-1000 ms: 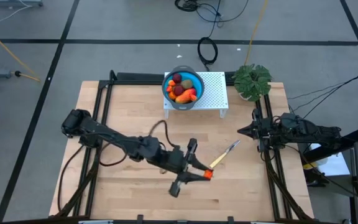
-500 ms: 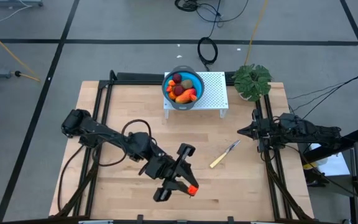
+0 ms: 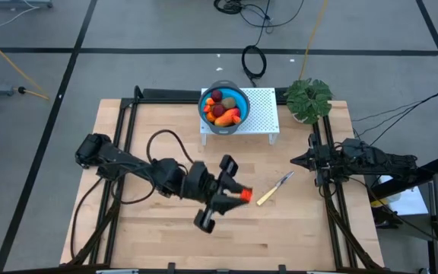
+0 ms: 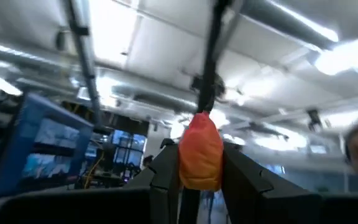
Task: Pick & Place Fruit
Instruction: Put the pear into the blue strainer bowl on the shelf
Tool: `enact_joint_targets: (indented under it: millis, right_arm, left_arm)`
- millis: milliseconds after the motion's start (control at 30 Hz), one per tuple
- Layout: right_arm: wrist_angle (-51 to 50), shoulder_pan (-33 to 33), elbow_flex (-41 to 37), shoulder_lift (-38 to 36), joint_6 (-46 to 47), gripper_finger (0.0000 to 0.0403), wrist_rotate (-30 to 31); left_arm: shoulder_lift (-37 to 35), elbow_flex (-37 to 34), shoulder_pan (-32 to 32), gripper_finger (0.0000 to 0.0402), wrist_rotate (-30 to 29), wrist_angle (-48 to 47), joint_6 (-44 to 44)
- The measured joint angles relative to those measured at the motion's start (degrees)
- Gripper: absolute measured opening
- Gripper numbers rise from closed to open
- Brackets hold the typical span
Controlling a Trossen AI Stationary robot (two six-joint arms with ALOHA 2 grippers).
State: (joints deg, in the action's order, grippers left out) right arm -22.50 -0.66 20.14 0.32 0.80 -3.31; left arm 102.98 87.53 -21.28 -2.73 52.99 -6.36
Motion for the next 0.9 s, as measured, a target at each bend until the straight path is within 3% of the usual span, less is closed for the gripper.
enact_joint_targets:
  millis: [167,433,500,700,900]
  right_arm:
    - [0.0,0.0,0.0,0.0,0.0,0.0,0.0]
    - [0.0,0.0,0.0,0.0,0.0,0.0,0.0]
    - [0.0,0.0,0.0,0.0,0.0,0.0,0.0]
    - [0.0,0.0,0.0,0.0,0.0,0.0,0.0]
    - [0.0,0.0,0.0,0.0,0.0,0.0,0.0]
  left_arm:
    - [0.0,0.0,0.0,0.0086,-6.5,1.8,-7.4]
    - [0.0,0.0,0.0,0.0086,-7.2,-0.5,-7.9]
    - [0.0,0.0,0.0,0.0086,-10.8,-4.6,-7.9]
    - [0.0,0.0,0.6,0.0086,-29.7,-25.8,-14.0]
    - [0.0,0.0,3.7,0.0086,-32.8,-42.8,-23.5]
